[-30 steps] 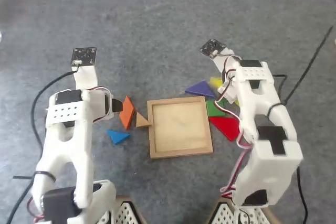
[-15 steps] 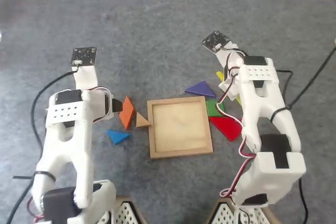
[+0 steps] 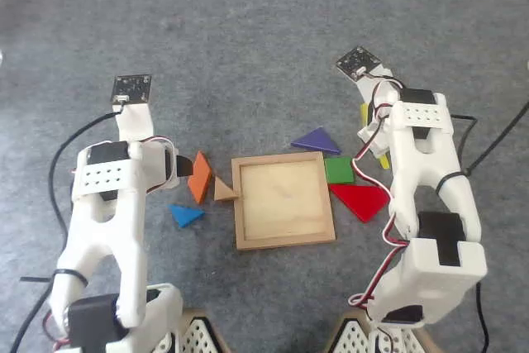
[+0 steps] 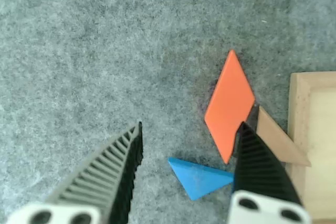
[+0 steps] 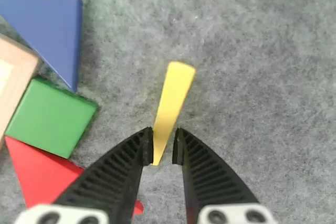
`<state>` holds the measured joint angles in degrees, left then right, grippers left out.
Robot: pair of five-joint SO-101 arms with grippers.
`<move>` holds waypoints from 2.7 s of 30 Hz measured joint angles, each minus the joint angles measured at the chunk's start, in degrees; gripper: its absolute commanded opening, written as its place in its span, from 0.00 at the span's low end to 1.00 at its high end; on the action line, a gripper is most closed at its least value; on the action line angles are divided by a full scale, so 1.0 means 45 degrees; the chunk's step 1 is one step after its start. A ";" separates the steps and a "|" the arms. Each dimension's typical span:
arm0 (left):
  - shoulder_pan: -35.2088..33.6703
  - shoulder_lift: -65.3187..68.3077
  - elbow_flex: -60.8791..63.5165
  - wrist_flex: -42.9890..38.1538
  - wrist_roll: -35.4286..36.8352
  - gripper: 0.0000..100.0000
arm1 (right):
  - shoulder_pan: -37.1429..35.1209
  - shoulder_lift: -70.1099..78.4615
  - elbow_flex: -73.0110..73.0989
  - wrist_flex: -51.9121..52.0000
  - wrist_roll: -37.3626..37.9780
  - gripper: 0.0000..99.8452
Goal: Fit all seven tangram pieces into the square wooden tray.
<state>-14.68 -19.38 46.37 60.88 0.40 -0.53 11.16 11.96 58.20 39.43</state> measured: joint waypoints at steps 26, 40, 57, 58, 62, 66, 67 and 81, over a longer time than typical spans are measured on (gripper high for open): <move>0.0000 0.0000 0.0000 -0.0234 0.0000 0.28 | -0.0645 0.0234 -0.0195 -0.0020 -0.2266 0.01; -0.2637 0.0000 -0.0723 -0.0371 0.0567 0.28 | -0.4943 -0.3263 -0.0821 0.4278 -0.3868 0.01; -0.5314 0.0000 -0.1426 -0.0606 0.0879 0.28 | -1.0081 -0.1758 -0.0801 0.4650 0.1192 0.01; -0.5333 0.0000 -0.1426 -0.0606 0.0899 0.28 | -1.0042 -0.1543 -0.0801 0.4747 0.1778 0.01; -0.5314 0.0000 -0.1426 -0.0606 0.0918 0.28 | -0.9729 -0.0860 -0.0801 0.4982 0.3516 0.01; -0.5236 0.0000 -0.1426 -0.0606 0.0918 0.28 | -0.9338 -0.0527 -0.0801 0.5021 0.5001 0.01; -0.5158 0.0000 -0.1426 -0.0606 0.0918 0.28 | -0.9338 -0.0527 -0.0801 0.5138 0.5529 0.01; -0.5177 0.0000 -0.1426 -0.0606 0.0918 0.28 | -0.9299 0.2344 -0.3673 0.6252 0.7541 0.14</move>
<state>-37.98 -19.38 39.96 58.15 4.53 -42.37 21.71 -4.57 86.33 73.36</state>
